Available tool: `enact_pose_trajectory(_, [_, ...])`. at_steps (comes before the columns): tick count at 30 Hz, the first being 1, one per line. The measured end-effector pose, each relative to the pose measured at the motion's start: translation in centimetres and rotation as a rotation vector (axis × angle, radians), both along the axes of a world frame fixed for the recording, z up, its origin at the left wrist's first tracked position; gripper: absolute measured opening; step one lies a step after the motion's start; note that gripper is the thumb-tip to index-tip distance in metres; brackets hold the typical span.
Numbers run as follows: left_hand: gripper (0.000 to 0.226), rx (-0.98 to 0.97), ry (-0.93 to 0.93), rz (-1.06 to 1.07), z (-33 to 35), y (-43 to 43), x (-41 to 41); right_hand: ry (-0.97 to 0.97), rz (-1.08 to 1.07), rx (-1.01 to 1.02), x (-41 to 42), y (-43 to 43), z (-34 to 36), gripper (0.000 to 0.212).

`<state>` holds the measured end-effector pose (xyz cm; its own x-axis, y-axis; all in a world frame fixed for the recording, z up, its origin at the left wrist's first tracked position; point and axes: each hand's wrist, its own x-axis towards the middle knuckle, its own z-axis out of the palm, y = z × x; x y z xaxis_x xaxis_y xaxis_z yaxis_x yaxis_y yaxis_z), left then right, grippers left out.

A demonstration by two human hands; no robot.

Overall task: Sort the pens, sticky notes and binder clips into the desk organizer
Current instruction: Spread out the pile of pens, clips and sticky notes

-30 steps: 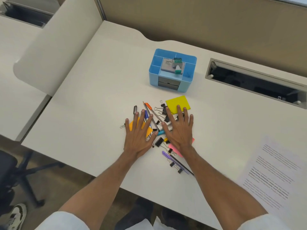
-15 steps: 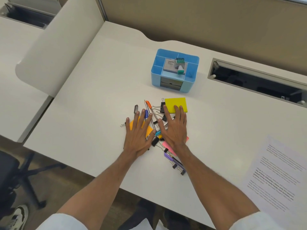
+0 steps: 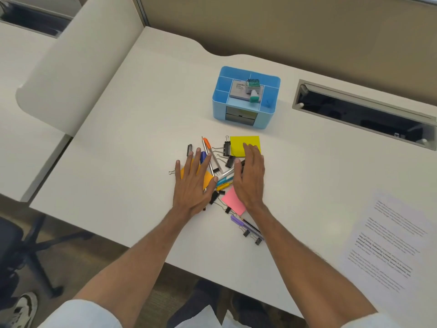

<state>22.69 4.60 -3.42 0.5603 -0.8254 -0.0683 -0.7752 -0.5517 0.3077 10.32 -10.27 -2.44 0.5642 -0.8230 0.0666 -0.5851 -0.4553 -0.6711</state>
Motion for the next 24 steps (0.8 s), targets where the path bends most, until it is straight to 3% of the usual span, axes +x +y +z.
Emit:
enact_pose_trajectory(3, [0.076, -0.009, -0.010, -0.006, 0.6, 0.0, -0.3, -0.021, 0.028, -0.072, -3.1, -0.5, 0.3, 0.042])
enact_pose_trajectory(7, [0.074, -0.097, -0.025, -0.024, 1.2, 0.5, -2.8, 0.108, 0.099, -0.318, -9.3, 1.3, 0.6, 0.011])
enact_pose_trajectory(13, [0.071, -0.127, -0.074, -0.325, 0.5, 3.1, -11.0, 0.184, 0.263, -0.249, -18.9, 6.0, -0.1, 0.024])
enact_pose_trajectory(16, [0.069, -0.061, -0.094, -0.477, -0.4, 5.4, -14.9, 0.220, 0.359, -0.215, -21.8, 6.6, -0.2, 0.042])
enact_pose_trajectory(19, [0.068, 0.009, -0.070, -0.439, -0.7, 6.7, -17.3, 0.282, 0.425, -0.221, -23.1, 6.6, 0.0, 0.052])
enact_pose_trajectory(24, [0.069, 0.062, -0.009, -0.343, -0.4, 7.8, -17.9, 0.319, 0.404, -0.232, -22.4, 6.9, 0.3, 0.031])
